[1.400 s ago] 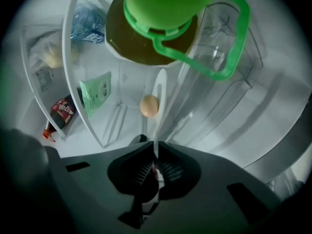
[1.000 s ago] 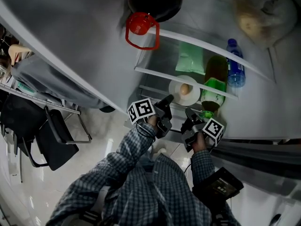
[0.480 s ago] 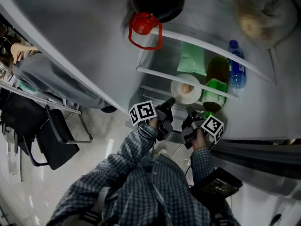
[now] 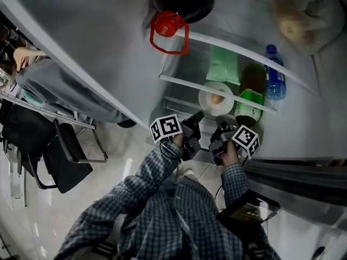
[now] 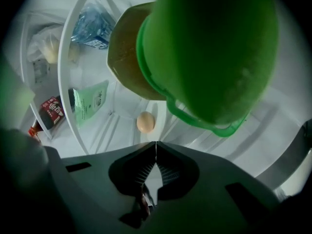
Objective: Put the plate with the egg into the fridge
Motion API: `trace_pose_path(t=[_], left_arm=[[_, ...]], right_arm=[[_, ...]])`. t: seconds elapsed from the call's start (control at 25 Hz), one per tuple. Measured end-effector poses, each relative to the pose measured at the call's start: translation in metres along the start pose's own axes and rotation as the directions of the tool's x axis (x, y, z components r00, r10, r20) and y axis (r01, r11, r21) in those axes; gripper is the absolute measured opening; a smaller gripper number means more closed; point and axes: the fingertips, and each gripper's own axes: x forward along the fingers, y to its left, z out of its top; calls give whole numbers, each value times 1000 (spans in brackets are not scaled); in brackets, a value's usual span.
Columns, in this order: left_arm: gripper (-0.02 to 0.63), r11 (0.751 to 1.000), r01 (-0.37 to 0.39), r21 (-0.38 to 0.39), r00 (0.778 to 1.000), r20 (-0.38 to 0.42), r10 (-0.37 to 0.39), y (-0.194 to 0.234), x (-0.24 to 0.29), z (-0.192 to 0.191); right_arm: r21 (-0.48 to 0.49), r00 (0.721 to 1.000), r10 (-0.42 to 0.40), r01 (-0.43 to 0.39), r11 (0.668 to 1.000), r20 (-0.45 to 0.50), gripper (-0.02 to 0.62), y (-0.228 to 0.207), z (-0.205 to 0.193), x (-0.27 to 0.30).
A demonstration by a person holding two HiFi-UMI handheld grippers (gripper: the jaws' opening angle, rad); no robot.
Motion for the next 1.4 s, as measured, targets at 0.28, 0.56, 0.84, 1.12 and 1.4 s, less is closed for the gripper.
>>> trace_pose_path(t=[0.28, 0.56, 0.84, 1.12, 1.4], left_arm=[[6, 1000, 3, 18, 1000, -16, -3, -4, 0, -4], [6, 1000, 6, 31, 1000, -12, -5, -7, -3, -4], [6, 999, 13, 49, 1000, -18, -12, -11, -3, -5], [6, 983, 37, 180, 999, -40, -30, -32, -7, -7], [6, 912, 54, 406, 997, -67, -29, -55, -19, -9]], right_arm=[[-44, 1000, -28, 28, 999, -8, 5, 3, -4, 6], [-86, 999, -49, 49, 995, -5, 5, 4, -2, 7], [-120, 999, -38, 37, 992, -2, 5, 8, -6, 0], [-298, 1000, 4, 1, 955, 16, 5, 29, -8, -14], [-522, 995, 57, -8, 853, 79, 5, 50, -13, -34]])
